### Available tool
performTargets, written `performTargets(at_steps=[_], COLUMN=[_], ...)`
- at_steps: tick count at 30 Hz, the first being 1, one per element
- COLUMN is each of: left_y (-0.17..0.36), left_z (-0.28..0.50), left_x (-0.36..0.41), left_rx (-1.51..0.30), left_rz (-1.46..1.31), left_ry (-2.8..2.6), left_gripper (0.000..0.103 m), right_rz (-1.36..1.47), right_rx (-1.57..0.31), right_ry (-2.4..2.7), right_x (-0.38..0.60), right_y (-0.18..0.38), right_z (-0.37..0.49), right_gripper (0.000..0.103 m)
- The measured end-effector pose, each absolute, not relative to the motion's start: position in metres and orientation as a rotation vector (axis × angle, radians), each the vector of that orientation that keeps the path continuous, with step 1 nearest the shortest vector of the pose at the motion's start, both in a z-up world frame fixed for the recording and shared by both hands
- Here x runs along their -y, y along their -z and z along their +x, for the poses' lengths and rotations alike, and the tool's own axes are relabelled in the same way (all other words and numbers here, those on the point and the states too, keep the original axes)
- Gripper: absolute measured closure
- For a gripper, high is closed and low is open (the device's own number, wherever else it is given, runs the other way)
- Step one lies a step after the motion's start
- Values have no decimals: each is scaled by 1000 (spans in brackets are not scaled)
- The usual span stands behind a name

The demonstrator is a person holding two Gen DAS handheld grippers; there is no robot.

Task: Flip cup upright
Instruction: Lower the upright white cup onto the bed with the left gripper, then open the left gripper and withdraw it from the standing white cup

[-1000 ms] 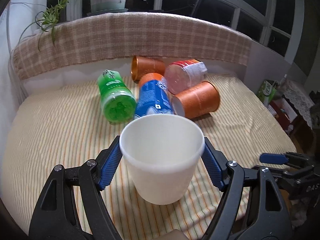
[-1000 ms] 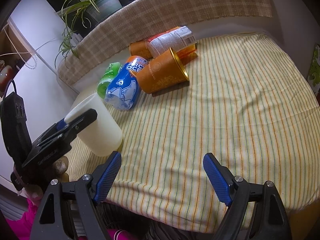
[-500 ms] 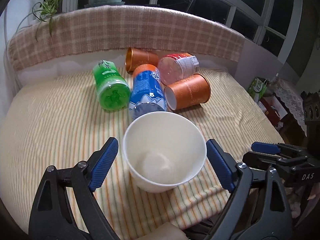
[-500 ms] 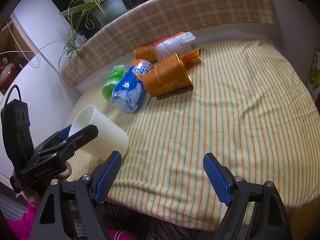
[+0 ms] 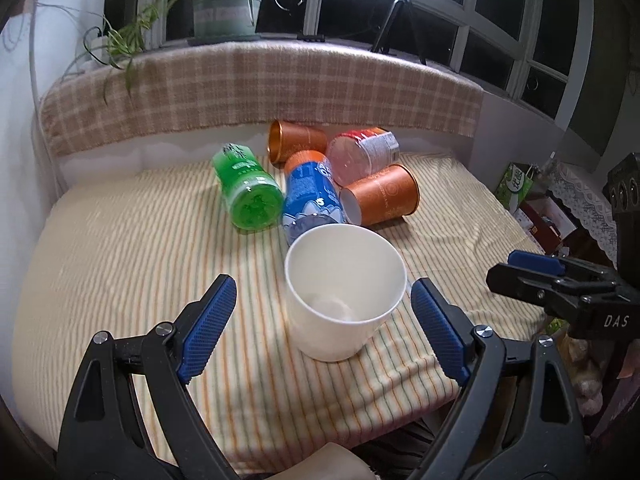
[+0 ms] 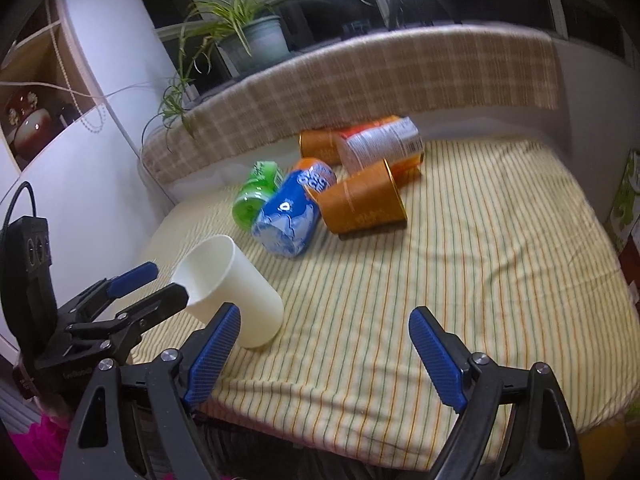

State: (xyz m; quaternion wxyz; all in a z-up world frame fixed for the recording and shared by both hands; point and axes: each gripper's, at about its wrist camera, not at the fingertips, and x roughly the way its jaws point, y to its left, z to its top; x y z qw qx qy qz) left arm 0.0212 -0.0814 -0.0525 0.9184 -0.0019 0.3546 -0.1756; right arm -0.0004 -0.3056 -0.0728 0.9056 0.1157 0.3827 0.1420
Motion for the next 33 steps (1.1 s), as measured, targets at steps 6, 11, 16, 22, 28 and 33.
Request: performTargets(at_steps=[6,11,16,22,28,33], left_y=[41,32,25,20,16,14], left_z=[8,-4,-14,-23,-28,-31], left_x=[68,57,49,42,40,41], left_rx=[-676,-609,-556,-507,-489,-485], left_rz=[-3,17,30,31,39,42], left_ry=[310,236,176,133,112,108], left_gripper=[12,12,12,0,0,0], right_rz=[178,141,113,68,45,45], right_rx=[-717,-662,-598,-525,-497,-494], right_ry=[-277,-252,-211,-168,-146,-141], right_x=[293,285,278,272,268,268], right_y=[61,53,46,38,35,35], right_z=[-9,-16,-23,-31,-35,-36], right_gripper=[9,8,0,0,0,0])
